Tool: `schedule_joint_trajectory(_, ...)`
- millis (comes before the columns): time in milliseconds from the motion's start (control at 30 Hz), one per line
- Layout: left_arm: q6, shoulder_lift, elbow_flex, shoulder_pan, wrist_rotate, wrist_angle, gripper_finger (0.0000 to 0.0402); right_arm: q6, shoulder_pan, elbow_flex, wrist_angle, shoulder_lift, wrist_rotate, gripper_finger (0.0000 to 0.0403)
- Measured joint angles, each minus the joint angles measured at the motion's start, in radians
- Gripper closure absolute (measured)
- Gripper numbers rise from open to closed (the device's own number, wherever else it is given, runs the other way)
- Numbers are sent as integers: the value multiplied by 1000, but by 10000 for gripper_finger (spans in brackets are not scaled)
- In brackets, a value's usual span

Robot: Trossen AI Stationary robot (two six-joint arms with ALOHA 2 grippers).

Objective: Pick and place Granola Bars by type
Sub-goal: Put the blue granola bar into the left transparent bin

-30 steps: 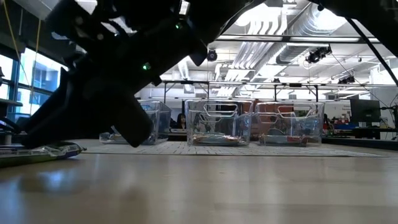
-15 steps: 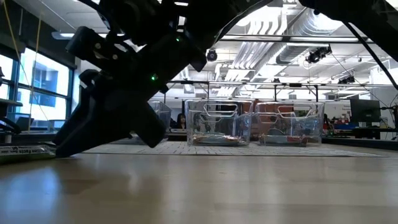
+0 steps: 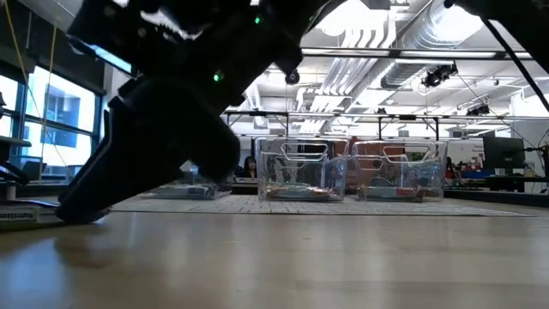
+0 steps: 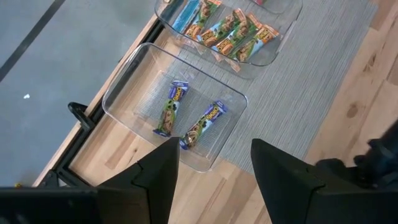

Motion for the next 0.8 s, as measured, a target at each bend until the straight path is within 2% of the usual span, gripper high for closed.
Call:
schedule_joint_trajectory(233,0,0,0,0,0,0,208,68,71,-5,-107,-54,129,250)
schedule_joint_trajectory(400,0,0,0,0,0,0,208,40,113,-4,-38,-87,196,249)
schedule_joint_trajectory(700,-22,0,0,0,22,0,208,-13,43,-5,57,-34,37,249)
schedule_joint_trajectory(800,-26,0,0,0,22,0,208,-11,3,-5,87,-13,-51,249)
